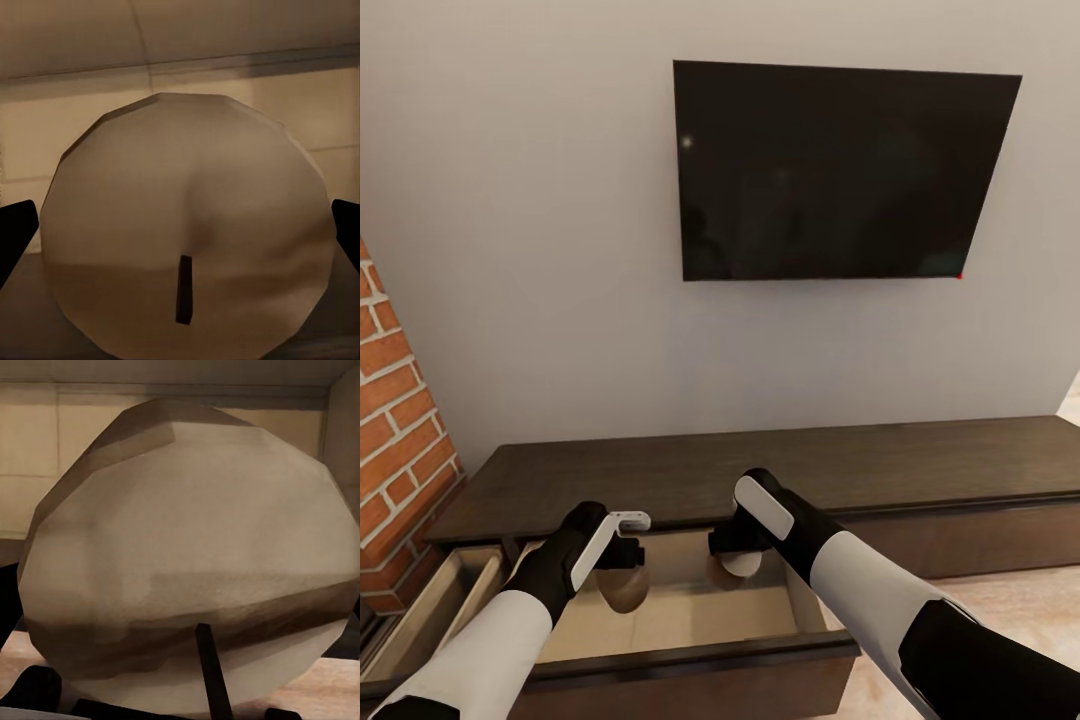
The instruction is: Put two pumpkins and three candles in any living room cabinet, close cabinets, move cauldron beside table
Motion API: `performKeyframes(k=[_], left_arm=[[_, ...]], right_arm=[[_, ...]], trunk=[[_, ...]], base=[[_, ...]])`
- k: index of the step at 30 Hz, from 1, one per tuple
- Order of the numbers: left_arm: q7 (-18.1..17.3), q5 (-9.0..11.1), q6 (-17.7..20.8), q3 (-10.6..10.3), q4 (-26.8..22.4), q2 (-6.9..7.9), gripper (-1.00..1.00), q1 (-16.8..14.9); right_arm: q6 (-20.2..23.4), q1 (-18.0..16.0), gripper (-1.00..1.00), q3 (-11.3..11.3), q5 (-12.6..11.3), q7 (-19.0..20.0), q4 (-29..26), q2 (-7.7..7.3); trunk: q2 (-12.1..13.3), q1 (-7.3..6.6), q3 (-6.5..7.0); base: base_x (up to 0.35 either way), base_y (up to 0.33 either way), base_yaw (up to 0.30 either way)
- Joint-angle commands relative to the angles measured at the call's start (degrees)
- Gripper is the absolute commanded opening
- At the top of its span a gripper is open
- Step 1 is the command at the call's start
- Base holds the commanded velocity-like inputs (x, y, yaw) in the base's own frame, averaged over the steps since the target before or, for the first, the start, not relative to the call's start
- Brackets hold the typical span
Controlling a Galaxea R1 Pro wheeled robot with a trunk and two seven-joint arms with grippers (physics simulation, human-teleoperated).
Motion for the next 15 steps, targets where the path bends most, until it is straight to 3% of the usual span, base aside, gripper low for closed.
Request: performKeyframes(k=[1,15], left_arm=[[0.4,0.6,0.2,-0.3,-0.1,0.04,-1.00,0.0],[0.4,0.6,0.2,-1.3,-0.1,0.04,-1.00,0.0]], right_arm=[[0.0,-0.1,-1.00,0.2,-0.6,-0.6,0.0,0.00],[4.1,-0.1,-1.00,0.9,-1.4,-0.7,0.8,0.00]], trunk=[[0.0,0.00,-0.06],[0.0,0.00,-0.06]], base=[[0.046,0.001,0.000],[0.007,0.000,0.000]])
